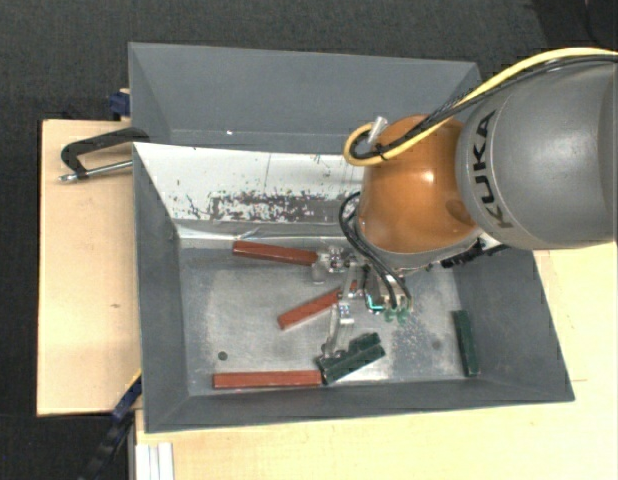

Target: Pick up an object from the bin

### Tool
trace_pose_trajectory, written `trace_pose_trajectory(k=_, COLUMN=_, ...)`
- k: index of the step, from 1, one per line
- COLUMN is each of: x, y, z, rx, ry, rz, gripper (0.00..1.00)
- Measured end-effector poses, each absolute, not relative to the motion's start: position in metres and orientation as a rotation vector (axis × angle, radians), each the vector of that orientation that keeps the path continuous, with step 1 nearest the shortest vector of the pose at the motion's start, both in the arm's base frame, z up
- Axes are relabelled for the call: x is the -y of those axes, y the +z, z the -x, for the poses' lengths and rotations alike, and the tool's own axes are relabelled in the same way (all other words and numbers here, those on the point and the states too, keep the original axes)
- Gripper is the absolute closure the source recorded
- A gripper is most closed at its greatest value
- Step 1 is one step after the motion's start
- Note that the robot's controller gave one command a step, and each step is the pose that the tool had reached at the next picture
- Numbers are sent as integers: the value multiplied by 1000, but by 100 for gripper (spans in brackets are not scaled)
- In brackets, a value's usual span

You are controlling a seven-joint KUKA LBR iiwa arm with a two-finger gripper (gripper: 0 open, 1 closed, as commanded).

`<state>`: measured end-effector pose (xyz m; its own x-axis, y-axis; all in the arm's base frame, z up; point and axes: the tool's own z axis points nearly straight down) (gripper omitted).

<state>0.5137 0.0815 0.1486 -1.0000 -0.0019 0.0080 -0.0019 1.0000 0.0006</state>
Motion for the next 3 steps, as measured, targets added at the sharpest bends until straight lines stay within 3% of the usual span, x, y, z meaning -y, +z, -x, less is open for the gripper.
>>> trace_pose_trajectory(k=1, x=-81, y=153, z=-515, rx=3141, ry=-2, rz=0, gripper=0)
trace_pose_trajectory(k=2, x=-61, y=72, z=-541, rx=3134, ry=-3, rz=212, gripper=100)
trace_pose_trajectory(k=3, x=-61, y=72, z=-541, rx=3134, ry=-3, rz=212, gripper=100)
